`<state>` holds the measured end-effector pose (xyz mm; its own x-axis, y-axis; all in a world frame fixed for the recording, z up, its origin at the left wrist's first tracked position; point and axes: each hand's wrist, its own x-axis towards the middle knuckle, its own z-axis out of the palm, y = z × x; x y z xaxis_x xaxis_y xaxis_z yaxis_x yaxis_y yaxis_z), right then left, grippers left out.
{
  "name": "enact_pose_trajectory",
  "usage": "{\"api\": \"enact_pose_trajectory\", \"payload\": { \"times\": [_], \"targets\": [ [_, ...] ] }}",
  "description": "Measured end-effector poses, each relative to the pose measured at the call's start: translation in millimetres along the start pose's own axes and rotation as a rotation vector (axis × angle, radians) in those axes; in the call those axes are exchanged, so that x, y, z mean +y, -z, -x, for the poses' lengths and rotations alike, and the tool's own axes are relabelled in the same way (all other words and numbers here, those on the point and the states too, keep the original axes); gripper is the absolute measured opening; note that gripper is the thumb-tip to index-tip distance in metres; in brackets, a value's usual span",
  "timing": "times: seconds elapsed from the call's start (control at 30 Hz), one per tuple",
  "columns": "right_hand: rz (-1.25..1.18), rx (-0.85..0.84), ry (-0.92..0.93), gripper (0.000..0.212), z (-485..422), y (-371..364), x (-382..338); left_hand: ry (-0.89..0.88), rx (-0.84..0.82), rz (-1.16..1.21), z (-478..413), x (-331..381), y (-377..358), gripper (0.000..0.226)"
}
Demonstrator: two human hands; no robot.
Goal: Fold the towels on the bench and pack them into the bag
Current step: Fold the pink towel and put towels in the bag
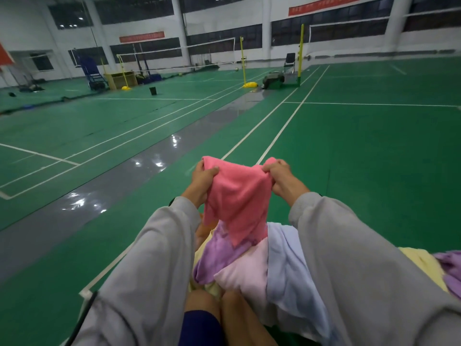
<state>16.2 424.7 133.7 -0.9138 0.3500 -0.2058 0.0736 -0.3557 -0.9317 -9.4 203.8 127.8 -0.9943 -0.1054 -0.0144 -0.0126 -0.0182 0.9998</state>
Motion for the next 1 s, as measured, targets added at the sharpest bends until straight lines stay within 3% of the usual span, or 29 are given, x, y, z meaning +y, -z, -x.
{"api": "enact_pose_trajectory", "payload": {
  "times": [0.1, 0.2, 0.37, 0.43, 0.7, 0.8, 0.9, 1.0],
  "targets": [
    [-0.044, -0.009, 0.000, 0.055, -5.4, 3.5, -4.8, 0.009, -0.006, 0.035, 3.2, 0.3, -2.4, 0.059],
    [-0.035, -0.133, -0.038, 0.085, -1.1, 8.9, -11.7, 0.023, -0.026, 0.068, 8.3, 0.0, -6.4, 0.044],
    [0.058, -0.229, -0.066, 0.090, 19.8, 12.1, -25.2, 0.058, -0.071, 0.098, 18.7, 4.5, -12.1, 0.036],
    [0.111, -0.224, -0.071, 0.085, 26.0, 12.5, -30.6, 0.066, -0.094, 0.100, 22.8, 6.3, -15.0, 0.036],
    [0.347, -0.103, -0.267, 0.028, 4.4, 19.1, -16.2, 0.037, -0.037, 0.093, 23.2, 9.7, -12.1, 0.034],
    [0.447, -0.025, -0.273, 0.010, -5.1, 34.0, 2.0, -0.018, 0.027, 0.039, 16.1, 5.9, -3.3, 0.045],
    [0.448, 0.009, -0.278, 0.011, -8.8, 44.6, 9.1, -0.023, 0.052, 0.061, 13.8, 2.3, 5.5, 0.054],
    [0.306, -0.110, -0.333, 0.011, 17.4, 29.5, -8.4, 0.036, 0.047, 0.218, 11.8, 0.9, 13.2, 0.050]
  ]
}}
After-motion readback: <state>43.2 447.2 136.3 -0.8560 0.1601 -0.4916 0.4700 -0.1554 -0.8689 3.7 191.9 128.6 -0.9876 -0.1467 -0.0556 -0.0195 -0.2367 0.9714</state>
